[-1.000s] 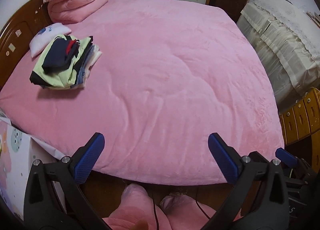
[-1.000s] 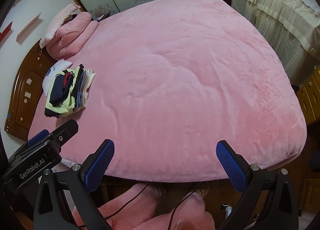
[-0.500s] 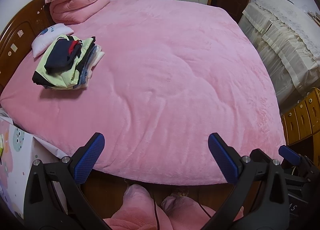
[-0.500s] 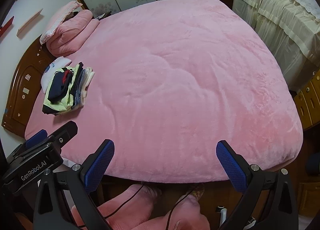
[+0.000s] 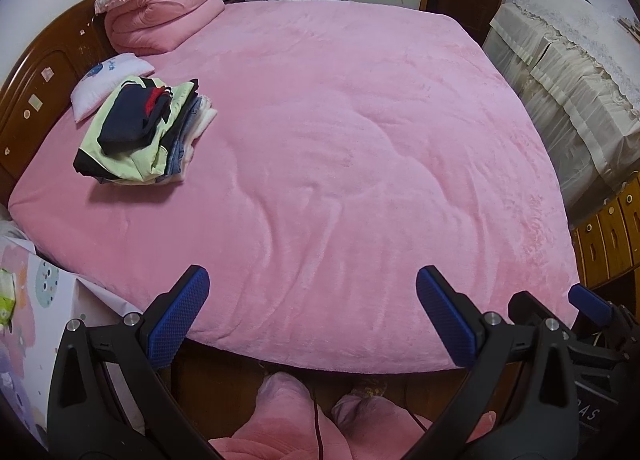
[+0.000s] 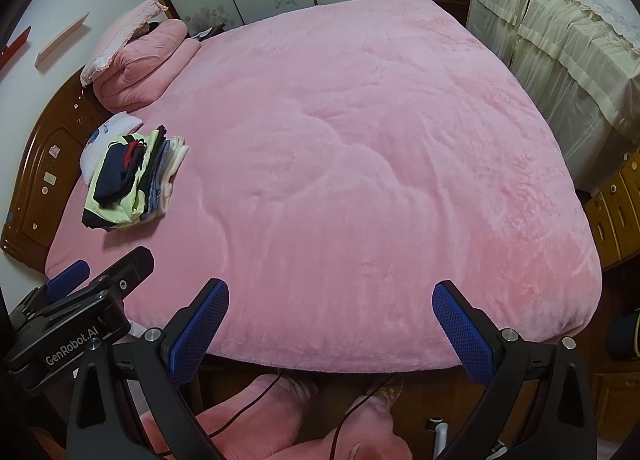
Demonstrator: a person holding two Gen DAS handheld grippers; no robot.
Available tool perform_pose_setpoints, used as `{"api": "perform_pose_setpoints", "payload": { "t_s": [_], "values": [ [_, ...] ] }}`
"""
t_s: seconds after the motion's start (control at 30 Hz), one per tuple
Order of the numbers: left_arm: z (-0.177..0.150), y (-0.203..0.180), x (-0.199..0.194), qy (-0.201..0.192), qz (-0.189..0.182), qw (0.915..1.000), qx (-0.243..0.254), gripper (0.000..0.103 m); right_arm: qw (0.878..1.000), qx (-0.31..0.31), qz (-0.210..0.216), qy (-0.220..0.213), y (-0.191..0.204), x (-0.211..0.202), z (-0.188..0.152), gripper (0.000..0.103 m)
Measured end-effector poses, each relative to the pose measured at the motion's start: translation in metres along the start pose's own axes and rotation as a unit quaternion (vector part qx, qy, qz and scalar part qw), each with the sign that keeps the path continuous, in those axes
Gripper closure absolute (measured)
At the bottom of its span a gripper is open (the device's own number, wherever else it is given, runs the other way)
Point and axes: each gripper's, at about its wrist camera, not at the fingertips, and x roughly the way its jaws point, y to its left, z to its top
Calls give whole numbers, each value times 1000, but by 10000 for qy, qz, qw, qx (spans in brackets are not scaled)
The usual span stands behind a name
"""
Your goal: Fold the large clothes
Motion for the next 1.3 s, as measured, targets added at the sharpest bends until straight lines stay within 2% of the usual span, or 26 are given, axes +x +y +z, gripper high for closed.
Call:
{"api": "perform_pose_setpoints", "payload": {
  "t_s": [1.3],
  "values": [
    [-11, -3, -6, -39, 38, 10000, -70, 0, 10000, -3, -52, -14, -5, -3, -8, 0]
  ]
}}
